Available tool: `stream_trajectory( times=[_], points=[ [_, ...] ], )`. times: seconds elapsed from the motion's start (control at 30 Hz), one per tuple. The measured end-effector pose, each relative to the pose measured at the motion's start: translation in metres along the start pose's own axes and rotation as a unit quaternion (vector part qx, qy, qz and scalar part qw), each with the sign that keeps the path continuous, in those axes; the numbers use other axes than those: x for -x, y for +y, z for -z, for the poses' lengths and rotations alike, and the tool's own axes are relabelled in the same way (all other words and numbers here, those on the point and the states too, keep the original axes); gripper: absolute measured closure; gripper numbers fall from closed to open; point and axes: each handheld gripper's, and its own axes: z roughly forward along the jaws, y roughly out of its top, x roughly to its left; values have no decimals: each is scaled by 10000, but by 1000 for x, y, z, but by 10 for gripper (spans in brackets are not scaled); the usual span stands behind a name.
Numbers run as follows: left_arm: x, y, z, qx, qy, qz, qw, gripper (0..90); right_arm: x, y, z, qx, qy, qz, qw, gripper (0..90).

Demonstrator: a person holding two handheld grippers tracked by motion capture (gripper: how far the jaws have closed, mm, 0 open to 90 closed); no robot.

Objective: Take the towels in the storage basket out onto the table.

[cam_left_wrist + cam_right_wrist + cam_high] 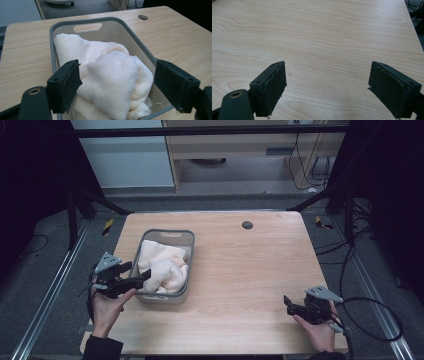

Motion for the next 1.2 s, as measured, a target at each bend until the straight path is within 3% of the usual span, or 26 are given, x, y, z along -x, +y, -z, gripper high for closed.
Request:
stream_trajectory(
  times=[0.17, 0.67, 0.83, 1.2],
  points=[
    [3, 9, -7, -209, 12, -199, 9996, 203, 0, 0, -1, -12, 15, 16, 10000, 144],
    [4, 29, -28, -754, 7, -407, 9963, 180, -1, 0, -2, -56, 42, 39, 10000, 138],
    [3, 30, -41, -1052, 34, -477, 9933, 174, -1, 0, -3, -80, 59, 65, 9999, 135],
    [4, 31, -57, -1402, 38, -608, 9883, 148, -1, 0, -5, -152, 79, 91, 9998, 128]
  ],
)
